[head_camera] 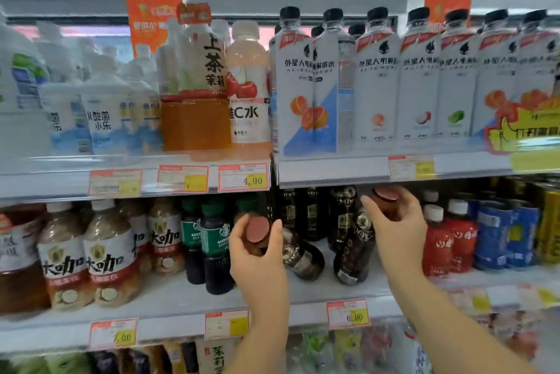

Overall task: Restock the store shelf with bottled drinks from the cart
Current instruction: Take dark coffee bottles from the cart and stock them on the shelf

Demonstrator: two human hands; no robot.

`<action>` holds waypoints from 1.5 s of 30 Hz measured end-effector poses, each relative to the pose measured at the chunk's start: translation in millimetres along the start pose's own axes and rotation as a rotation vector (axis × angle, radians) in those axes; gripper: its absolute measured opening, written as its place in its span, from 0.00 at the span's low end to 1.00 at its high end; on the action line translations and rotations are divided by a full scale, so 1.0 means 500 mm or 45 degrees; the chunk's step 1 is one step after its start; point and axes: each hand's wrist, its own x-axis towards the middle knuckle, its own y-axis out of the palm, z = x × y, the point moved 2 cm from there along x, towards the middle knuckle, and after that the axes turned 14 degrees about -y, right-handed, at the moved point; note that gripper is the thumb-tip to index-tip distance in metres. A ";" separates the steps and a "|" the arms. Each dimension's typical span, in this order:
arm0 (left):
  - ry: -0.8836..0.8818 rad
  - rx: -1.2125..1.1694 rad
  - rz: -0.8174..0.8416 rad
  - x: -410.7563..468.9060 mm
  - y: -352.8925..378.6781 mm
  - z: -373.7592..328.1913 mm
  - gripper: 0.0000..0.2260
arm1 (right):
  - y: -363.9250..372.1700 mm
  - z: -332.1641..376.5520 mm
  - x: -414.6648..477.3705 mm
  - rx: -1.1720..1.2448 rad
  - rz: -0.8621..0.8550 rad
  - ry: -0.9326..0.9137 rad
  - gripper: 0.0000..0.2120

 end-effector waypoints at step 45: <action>-0.142 0.908 0.529 0.119 0.167 0.150 0.32 | -0.041 -0.123 -0.046 -0.403 0.933 0.271 0.21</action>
